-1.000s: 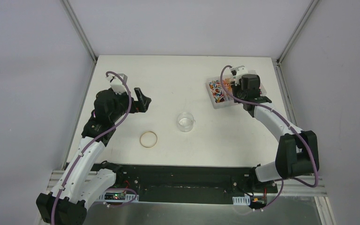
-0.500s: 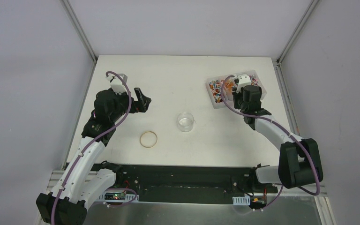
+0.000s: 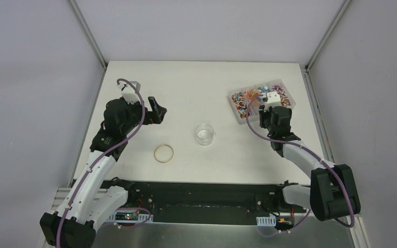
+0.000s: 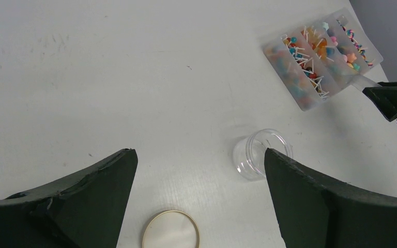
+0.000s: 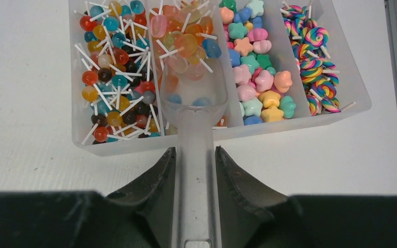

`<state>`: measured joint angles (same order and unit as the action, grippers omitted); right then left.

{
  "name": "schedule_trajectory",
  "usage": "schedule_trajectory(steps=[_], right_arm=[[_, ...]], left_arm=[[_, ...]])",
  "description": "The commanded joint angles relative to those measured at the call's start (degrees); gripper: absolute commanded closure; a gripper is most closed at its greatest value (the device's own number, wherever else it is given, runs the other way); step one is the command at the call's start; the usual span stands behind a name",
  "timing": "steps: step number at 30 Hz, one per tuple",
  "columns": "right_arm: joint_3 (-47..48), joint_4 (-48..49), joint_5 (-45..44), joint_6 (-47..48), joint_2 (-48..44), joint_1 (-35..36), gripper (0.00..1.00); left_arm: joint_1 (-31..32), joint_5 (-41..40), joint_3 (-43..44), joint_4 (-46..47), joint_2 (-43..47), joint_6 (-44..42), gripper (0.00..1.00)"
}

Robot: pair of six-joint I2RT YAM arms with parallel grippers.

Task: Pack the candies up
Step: Scoop the fake candies from the storage box.

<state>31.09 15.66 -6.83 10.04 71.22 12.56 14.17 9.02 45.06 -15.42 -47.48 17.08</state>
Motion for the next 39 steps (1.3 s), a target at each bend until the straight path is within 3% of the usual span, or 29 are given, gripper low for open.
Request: schedule_trajectory(steps=[1, 21, 39], right_arm=[[-2.8, 6.9, -1.1, -1.9, -4.7, -0.9, 1.00], [-13.0, 20.0, 3.8, -3.9, -13.7, -2.9, 1.00], [-17.0, 23.5, 10.3, -2.1, -24.5, -2.9, 1.00]], left_arm=[[-0.1, 0.3, -0.1, 1.2, 0.1, -0.3, 0.04], [-0.1, 0.4, -0.1, 1.1, -0.4, 1.3, 0.07], [-0.1, 0.9, -0.2, 1.1, -0.4, 1.2, 0.08]])
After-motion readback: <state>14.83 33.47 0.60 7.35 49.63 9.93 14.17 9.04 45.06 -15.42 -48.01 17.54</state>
